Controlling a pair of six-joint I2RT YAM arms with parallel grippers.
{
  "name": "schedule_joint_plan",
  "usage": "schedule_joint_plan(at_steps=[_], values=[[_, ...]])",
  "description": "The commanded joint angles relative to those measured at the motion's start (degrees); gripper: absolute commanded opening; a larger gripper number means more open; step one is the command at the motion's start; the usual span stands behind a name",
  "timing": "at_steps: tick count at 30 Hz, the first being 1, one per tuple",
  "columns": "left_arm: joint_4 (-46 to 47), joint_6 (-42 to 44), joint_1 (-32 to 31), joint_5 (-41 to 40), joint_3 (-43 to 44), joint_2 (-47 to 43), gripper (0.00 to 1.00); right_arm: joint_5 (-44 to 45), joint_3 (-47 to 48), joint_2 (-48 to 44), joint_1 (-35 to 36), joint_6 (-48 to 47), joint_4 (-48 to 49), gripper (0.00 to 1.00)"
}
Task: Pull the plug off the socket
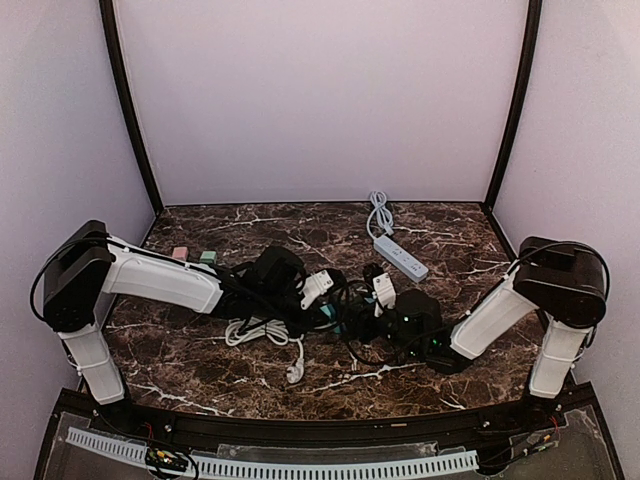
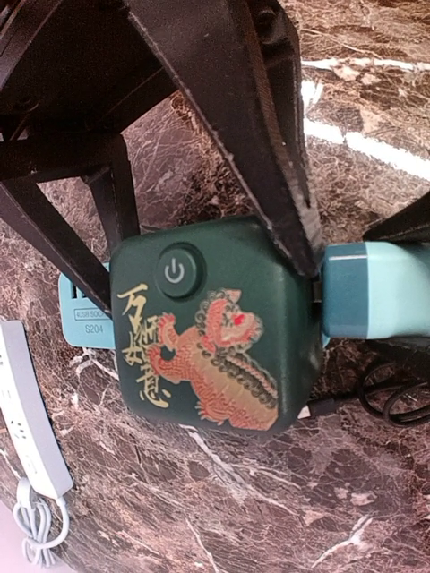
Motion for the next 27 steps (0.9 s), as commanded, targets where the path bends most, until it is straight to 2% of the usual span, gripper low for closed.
schedule_joint_plan(at_steps=[1,4,6,8,12,16,19,23,27], values=[[-6.03,-3.24,-0.09,3.51,-2.99,-4.41,0.15,14.14,-0.80,1.21,-2.62,2.37,-8.04,0.00],[-0.37,-6.69,-0.21,8.69,-3.75,-3.77,0.16,13.87,-0.56,1.44,-2.62,2.19,-8.09,0.00],[-0.19,-6.11,-0.63,8.37,-3.29,-3.19,0.16,13.67,-0.53,1.54,-2.62,2.05,-8.07,0.00],[-2.52,-2.35,-0.72,6.28,-2.88,-3.70,0.16,13.28,-0.62,1.58,-2.62,1.85,-7.95,0.00],[-10.85,12.79,0.32,2.00,-2.89,-5.78,0.16,12.85,-0.40,1.95,-2.62,1.65,-7.85,0.00],[-15.00,17.53,1.95,-0.20,-0.90,-6.10,0.16,13.30,-0.36,2.06,-2.62,1.70,-7.92,0.00],[-14.77,16.52,2.11,-0.22,-0.41,-5.74,0.16,14.05,-0.36,1.97,-2.62,2.20,-8.60,0.00],[-12.96,10.37,2.12,2.76,-1.14,-4.45,0.15,15.14,0.08,2.18,-2.67,2.78,-9.54,0.00],[-4.99,3.11,2.10,3.75,-5.42,-5.14,0.14,15.89,0.64,2.47,-2.69,3.21,-10.81,0.00]])
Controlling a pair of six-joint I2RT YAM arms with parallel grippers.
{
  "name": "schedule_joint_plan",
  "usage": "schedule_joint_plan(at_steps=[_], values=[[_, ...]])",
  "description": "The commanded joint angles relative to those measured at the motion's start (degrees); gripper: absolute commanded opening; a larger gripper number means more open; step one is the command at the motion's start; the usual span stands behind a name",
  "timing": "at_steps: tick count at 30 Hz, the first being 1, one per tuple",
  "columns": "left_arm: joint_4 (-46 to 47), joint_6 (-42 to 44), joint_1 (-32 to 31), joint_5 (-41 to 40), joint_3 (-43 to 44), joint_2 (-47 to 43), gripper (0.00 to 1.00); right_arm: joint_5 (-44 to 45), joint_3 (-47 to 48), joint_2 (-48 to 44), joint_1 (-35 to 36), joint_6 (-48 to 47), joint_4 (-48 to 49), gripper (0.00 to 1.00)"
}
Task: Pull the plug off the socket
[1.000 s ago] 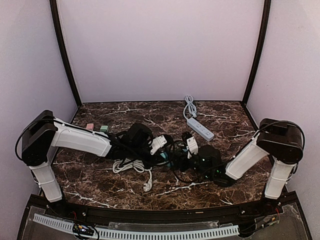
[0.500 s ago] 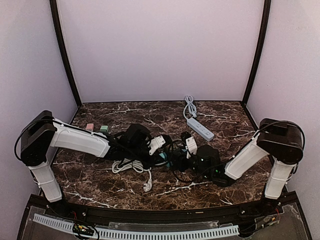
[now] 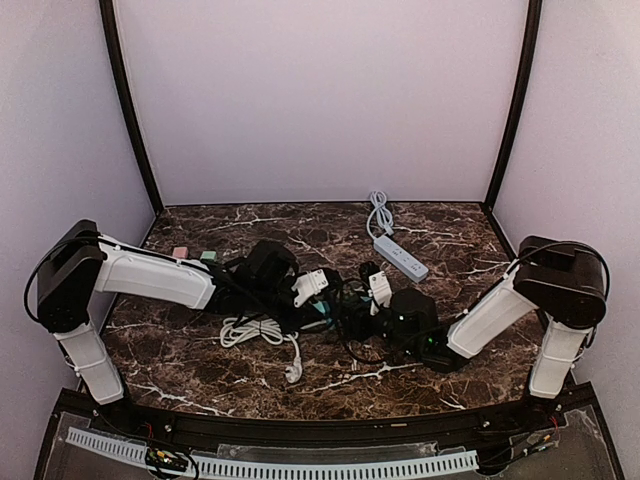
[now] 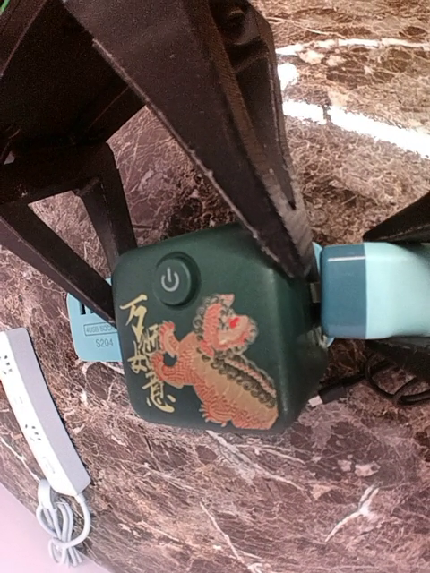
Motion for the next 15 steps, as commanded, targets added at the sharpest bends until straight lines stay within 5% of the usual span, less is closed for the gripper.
schedule_joint_plan(at_steps=[1,5,15], values=[[0.11,-8.17,0.14,2.27,-6.19,-3.55,0.14,14.85,-1.07,2.43,-3.47,2.37,-9.43,0.00],[3.05,-12.90,0.13,1.94,-6.83,-4.40,0.14,15.66,0.07,3.04,-3.47,2.85,-11.29,0.00],[-4.67,-6.86,0.57,-2.18,-7.80,-7.70,0.15,15.63,0.23,3.31,-3.47,2.70,-11.24,0.00]])
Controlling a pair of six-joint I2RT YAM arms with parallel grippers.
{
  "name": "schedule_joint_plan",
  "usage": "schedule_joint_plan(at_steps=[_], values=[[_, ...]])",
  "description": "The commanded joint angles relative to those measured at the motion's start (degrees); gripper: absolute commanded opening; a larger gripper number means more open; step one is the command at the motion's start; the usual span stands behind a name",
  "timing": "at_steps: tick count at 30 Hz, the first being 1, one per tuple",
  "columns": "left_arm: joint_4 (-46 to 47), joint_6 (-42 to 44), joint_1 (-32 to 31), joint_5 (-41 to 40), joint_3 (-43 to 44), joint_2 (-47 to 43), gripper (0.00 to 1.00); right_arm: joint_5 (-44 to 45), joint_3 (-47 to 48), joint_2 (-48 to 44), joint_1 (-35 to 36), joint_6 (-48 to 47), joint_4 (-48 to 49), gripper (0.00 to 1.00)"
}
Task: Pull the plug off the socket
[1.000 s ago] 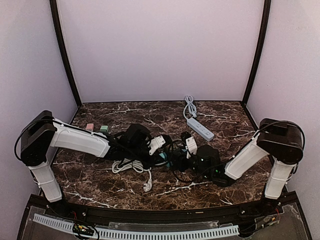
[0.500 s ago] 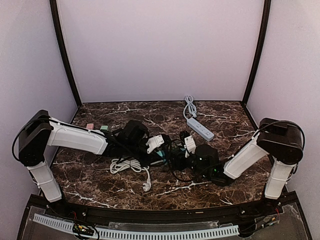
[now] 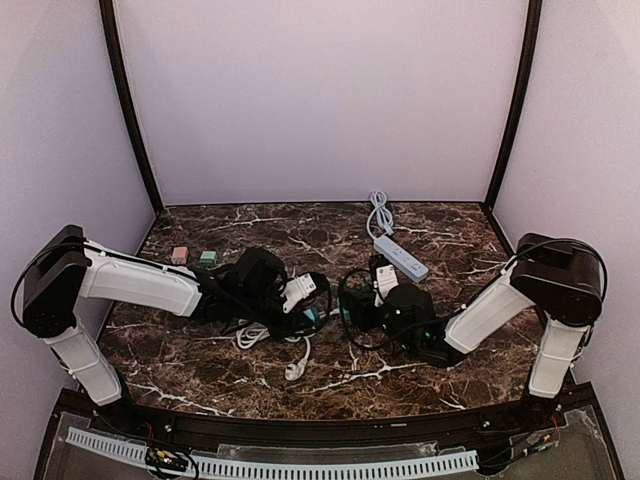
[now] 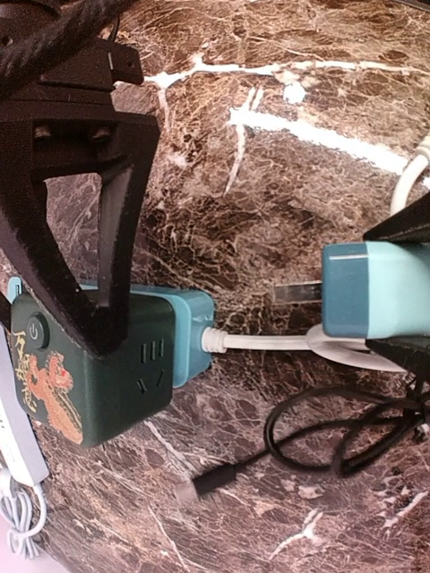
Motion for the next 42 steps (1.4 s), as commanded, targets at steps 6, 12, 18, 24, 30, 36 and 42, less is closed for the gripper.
schedule_joint_plan(at_steps=[6,12,18,24,30,36,42], values=[[-6.95,-2.70,5.10,-6.12,-1.75,-9.20,0.15,6.48,-1.77,2.17,-1.75,0.55,-7.74,0.00],[-11.85,-7.88,12.10,-11.95,2.92,-10.15,0.17,6.20,-2.05,1.70,-1.75,0.65,-7.41,0.00],[-16.33,-12.96,18.35,-18.36,7.76,-9.26,0.19,6.09,-2.35,1.43,-1.74,0.74,-7.30,0.00],[-21.57,-19.52,25.36,-21.94,9.90,-7.58,0.19,6.00,-2.42,1.30,-1.75,0.74,-7.30,0.00],[-23.39,-23.57,30.23,-26.57,7.30,-6.85,0.20,5.92,-2.49,1.34,-1.78,0.83,-6.96,0.00],[-23.87,-26.69,32.83,-27.87,4.62,-5.02,0.23,6.00,-2.87,1.17,-1.75,0.89,-6.69,0.00],[-23.11,-29.55,34.46,-26.78,2.10,-4.22,0.29,5.98,-3.80,0.32,-1.70,0.91,-5.51,0.00]])
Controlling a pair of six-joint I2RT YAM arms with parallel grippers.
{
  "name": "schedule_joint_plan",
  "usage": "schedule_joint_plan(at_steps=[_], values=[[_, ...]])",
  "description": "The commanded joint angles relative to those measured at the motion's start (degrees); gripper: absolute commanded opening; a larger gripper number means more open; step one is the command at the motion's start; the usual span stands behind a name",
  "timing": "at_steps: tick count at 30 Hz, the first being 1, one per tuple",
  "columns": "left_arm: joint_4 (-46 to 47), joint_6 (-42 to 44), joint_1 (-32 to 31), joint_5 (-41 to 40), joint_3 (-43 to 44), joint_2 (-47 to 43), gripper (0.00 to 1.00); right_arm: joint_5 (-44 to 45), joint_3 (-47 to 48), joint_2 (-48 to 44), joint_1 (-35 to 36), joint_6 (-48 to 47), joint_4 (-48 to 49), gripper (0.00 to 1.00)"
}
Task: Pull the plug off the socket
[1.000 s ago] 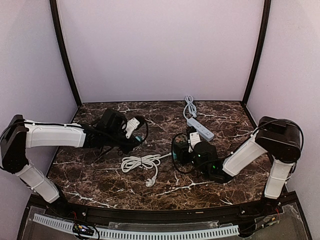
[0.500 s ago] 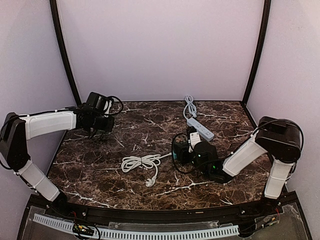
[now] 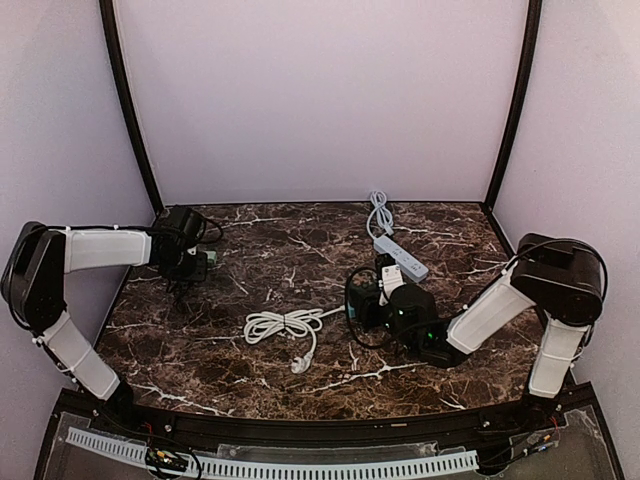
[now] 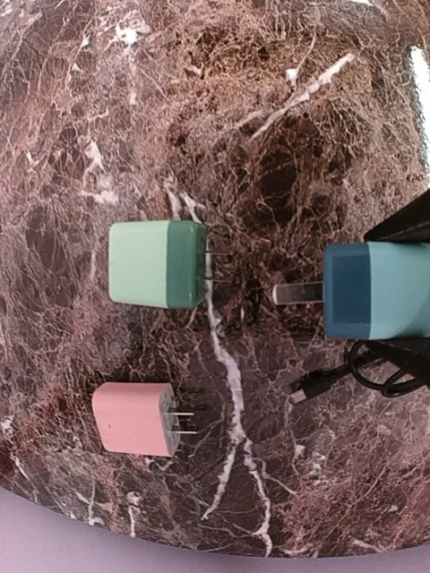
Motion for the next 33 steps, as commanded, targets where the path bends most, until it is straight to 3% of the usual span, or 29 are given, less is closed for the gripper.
schedule_joint_plan(at_steps=[1,11,20,33], values=[[-1.23,-3.48,1.34,-0.06,-1.60,0.88,0.30,2.74,-3.12,0.28,-1.30,0.83,-6.11,0.00],[0.86,-5.18,3.75,6.54,-2.47,6.12,0.36,2.48,-2.43,0.74,-1.33,0.59,-6.69,0.00],[0.38,-5.10,3.78,8.02,-3.12,2.13,0.55,2.00,-2.09,0.62,-1.29,0.45,-7.10,0.05],[-2.09,-3.38,3.56,11.92,-1.34,-10.24,0.85,1.59,-1.35,-1.39,-1.29,0.13,-8.76,0.56]])
